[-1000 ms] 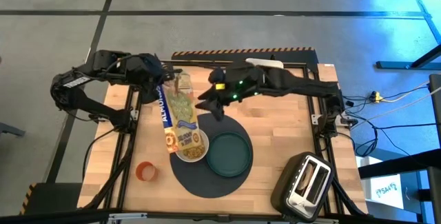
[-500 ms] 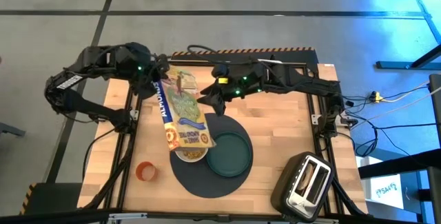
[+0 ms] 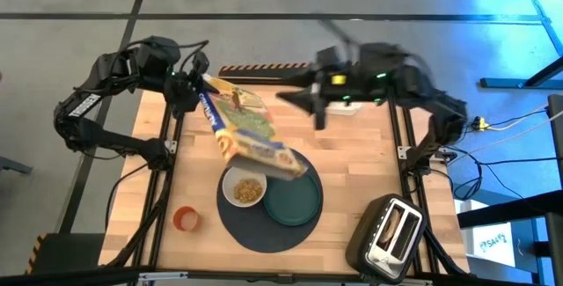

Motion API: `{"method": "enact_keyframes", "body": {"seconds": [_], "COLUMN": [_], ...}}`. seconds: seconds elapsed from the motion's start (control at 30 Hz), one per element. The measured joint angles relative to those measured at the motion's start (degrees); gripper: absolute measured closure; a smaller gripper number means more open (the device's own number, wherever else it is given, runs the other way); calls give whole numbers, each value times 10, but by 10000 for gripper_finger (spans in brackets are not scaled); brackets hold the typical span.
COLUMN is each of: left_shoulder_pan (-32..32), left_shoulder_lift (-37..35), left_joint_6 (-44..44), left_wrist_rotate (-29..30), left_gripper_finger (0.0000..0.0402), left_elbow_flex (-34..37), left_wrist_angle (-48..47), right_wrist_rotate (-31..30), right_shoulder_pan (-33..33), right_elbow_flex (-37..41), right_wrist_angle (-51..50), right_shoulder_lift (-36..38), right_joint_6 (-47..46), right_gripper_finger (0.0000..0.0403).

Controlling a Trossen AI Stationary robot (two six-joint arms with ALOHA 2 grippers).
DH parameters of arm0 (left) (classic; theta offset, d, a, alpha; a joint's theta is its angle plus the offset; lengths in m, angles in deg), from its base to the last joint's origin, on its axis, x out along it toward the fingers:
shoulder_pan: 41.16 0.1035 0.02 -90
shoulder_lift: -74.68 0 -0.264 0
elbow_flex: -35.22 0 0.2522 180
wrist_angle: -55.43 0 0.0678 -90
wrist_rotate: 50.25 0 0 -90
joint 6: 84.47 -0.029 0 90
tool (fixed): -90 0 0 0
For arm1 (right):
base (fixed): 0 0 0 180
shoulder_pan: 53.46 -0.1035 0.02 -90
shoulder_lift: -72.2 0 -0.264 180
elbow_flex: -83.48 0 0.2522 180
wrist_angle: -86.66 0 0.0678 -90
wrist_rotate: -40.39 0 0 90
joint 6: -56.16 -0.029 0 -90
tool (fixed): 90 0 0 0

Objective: Arrange a breakfast setting
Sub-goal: Pour the cereal from the blue cereal box into the white bowl

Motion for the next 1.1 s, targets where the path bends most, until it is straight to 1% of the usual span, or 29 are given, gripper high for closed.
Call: {"method": "enact_keyframes", "body": {"seconds": [0.1,0.2,0.27,0.43,0.53,0.63,0.73,0.8,0.83,0.9,0.97,1.03,1.1], "left_shoulder_pan": [18,43,61,104,124,135,138,138,138,138,132,125,114], "left_shoulder_lift": [0,0,0,0,1,2,3,4,4,3,5,9,16], "left_joint_6": [57,112,153,259,321,394,460,509,536,597,665,722,764], "left_wrist_rotate": [-27,-76,-109,-167,-217,-272,-302,-309,-311,-311,-309,-303,-291], "left_gripper_finger": [391,396,398,399,399,400,400,400,400,401,401,401,401], "left_elbow_flex": [0,0,0,0,2,33,91,135,159,210,262,308,343], "left_wrist_angle": [28,59,81,133,169,244,335,414,462,574,695,823,911], "right_wrist_rotate": [-25,-43,-50,-55,-55,-77,-133,-170,-179,-176,-165,-146,-132], "right_shoulder_pan": [1,1,0,0,0,1,1,1,1,1,1,1,1], "right_elbow_flex": [0,0,-1,0,0,0,0,0,0,0,0,1,7], "right_wrist_angle": [-2,0,3,-1,1,3,2,-3,-8,-30,-47,-62,-56], "right_shoulder_lift": [34,66,84,117,132,146,159,165,168,172,173,170,161], "right_joint_6": [58,128,169,252,287,298,314,304,291,268,249,233,222], "right_gripper_finger": [210,210,210,207,187,149,104,78,68,56,52,54,60]}}
